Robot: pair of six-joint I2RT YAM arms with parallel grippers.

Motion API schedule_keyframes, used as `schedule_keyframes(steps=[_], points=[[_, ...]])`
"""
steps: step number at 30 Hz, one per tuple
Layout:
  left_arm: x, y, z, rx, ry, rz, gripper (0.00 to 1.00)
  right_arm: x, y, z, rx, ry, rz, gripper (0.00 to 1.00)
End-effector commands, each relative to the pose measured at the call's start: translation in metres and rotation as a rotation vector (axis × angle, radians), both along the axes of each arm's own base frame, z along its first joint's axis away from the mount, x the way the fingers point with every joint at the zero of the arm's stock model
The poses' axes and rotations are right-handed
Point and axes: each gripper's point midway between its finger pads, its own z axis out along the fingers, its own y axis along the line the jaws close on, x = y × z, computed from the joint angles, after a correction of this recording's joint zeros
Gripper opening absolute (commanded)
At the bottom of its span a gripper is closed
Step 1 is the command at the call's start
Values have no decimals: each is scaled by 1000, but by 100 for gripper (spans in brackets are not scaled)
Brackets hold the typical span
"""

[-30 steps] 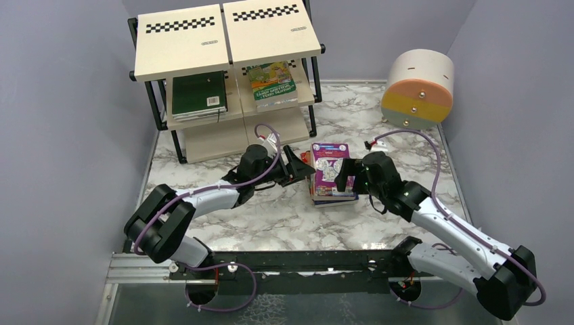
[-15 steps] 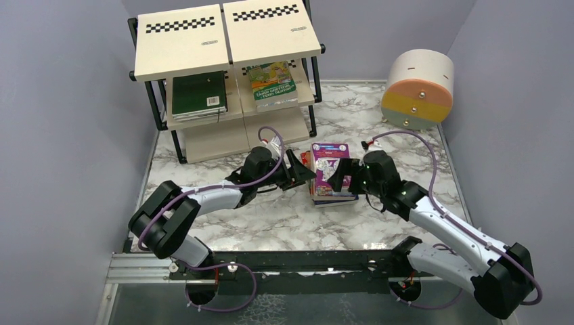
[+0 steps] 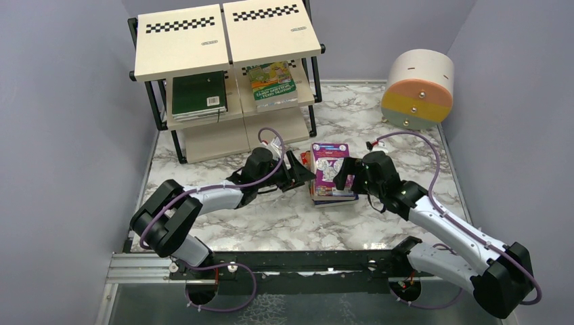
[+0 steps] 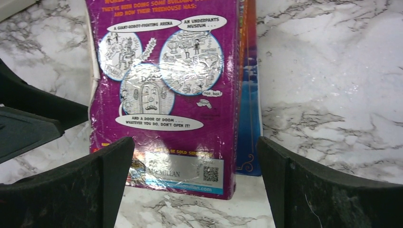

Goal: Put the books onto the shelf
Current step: Pick up the book from the center of the board.

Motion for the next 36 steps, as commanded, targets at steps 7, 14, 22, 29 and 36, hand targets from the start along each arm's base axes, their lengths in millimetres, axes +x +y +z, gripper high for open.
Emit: schedule_keyframes(steps=[7,14,22,29,36], points=[[0,-8,-7,22,-16,-5,59,1,8,4,31,-35,47,97],[-1,-6,-7,24,-16,7,59,-3,30,3,74,-22,169,95],[-4,-2,-10,29,-8,15,59,-9,55,19,185,-78,300,95],[-6,0,-14,32,-1,14,59,-10,60,18,198,-74,325,96],[-11,-3,-20,8,24,-6,59,-10,70,18,229,-79,370,96]])
